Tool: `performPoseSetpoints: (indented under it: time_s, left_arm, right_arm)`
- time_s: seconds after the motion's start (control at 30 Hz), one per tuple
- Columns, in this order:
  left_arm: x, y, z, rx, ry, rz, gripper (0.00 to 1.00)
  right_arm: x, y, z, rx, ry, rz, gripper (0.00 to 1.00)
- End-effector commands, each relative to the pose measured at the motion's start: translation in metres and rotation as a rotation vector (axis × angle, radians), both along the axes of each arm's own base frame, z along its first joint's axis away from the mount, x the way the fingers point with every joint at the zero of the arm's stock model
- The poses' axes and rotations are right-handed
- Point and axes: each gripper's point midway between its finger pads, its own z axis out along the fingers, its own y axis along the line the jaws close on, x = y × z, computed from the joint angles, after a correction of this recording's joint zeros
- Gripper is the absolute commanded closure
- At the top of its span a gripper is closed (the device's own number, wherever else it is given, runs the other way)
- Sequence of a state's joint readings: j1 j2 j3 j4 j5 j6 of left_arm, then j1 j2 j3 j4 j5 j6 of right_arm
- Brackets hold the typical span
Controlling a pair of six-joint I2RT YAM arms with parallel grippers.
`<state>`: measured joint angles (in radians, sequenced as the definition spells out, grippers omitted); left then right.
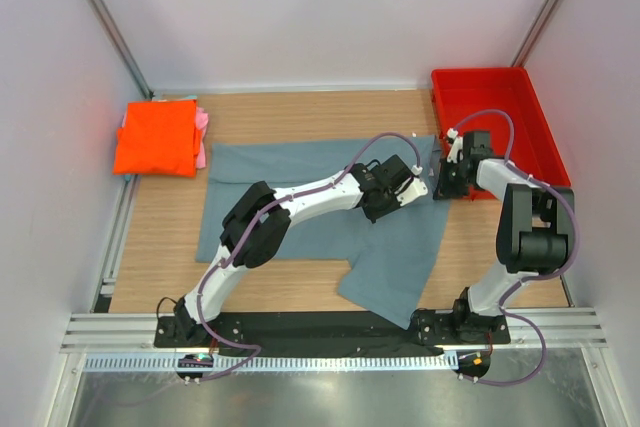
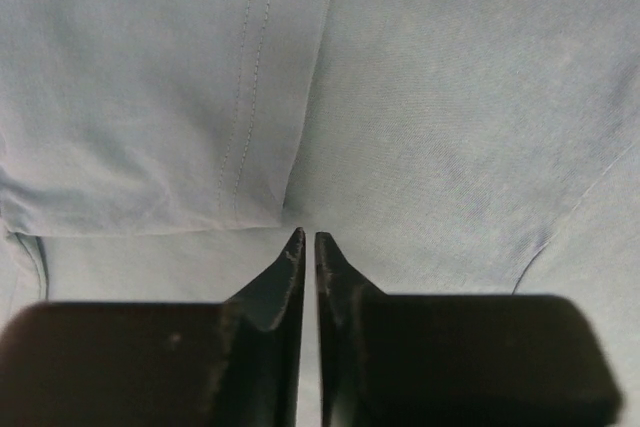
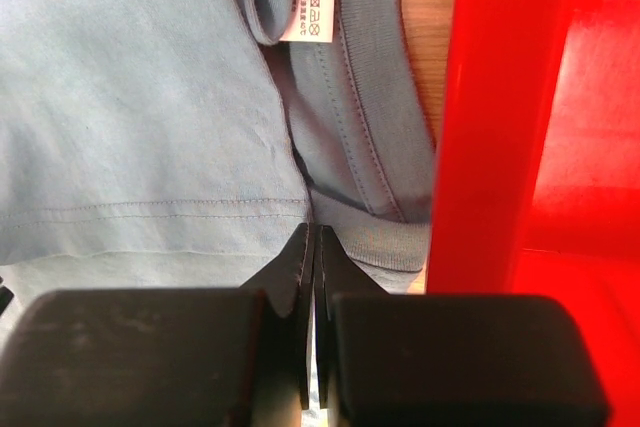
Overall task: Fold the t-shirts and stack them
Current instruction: Fold the tshirt
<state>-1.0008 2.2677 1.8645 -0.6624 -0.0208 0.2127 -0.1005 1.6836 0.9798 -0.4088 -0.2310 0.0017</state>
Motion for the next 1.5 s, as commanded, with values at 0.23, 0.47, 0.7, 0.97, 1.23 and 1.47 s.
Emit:
performPoseSetpoints:
  time_s: [0.23,0.47,0.7,0.97,1.23,1.47]
  left_arm:
    - [0.003,-0.014,0.023,-0.083,-0.009,-0.016,1.0]
    - [0.013,-0.009,0.026,-0.074,-0.065,0.015,0.94]
    - [0.023,-0.005,0.014,-0.034,-0.1,0.052,0.66]
    - [0.032,-0.004,0.004,-0.014,-0.124,0.066,0.66]
    - [0.033,-0.005,-0.001,-0.013,-0.113,0.065,0.71]
    - [0.032,-0.004,0.006,-0.026,-0.11,0.063,0.9]
  right_arm:
    - [0.001,-0.002,0.023,0.019,-0.088,-0.003,0.99]
    - [-0.002,0.004,0.035,0.044,-0.119,0.013,0.99]
    - [-0.002,0.004,0.029,0.049,-0.101,0.014,0.99]
    - [-0.003,0.003,0.025,0.04,-0.091,0.009,0.88]
    - [-0.002,0.002,0.024,0.035,-0.089,0.009,0.76]
    - [-0.002,0.002,0.018,0.039,-0.072,0.012,0.75]
